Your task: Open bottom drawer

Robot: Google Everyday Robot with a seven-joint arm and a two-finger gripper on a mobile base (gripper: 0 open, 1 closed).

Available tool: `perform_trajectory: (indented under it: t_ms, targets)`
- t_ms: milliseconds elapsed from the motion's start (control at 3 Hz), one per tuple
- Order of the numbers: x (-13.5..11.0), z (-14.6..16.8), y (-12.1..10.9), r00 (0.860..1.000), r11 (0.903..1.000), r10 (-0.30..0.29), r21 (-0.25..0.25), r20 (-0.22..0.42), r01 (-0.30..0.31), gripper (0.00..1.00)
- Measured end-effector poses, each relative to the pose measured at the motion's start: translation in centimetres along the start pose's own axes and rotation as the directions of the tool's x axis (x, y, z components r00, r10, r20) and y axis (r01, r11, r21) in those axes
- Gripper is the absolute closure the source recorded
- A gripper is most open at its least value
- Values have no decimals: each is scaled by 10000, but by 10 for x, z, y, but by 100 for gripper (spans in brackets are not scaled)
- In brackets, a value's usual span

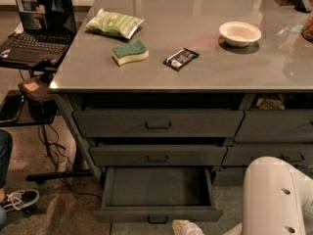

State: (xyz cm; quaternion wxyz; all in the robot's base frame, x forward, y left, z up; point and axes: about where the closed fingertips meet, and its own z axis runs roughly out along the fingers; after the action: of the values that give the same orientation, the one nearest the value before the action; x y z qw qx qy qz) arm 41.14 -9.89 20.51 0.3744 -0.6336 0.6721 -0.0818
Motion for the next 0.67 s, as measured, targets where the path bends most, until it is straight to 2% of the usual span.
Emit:
perform_trajectory:
  t_ms: [333,667]
  targets:
    - [0,0,0,10000,10000,0,0,0,0,11]
    - [0,0,0,10000,10000,0,0,0,0,0]
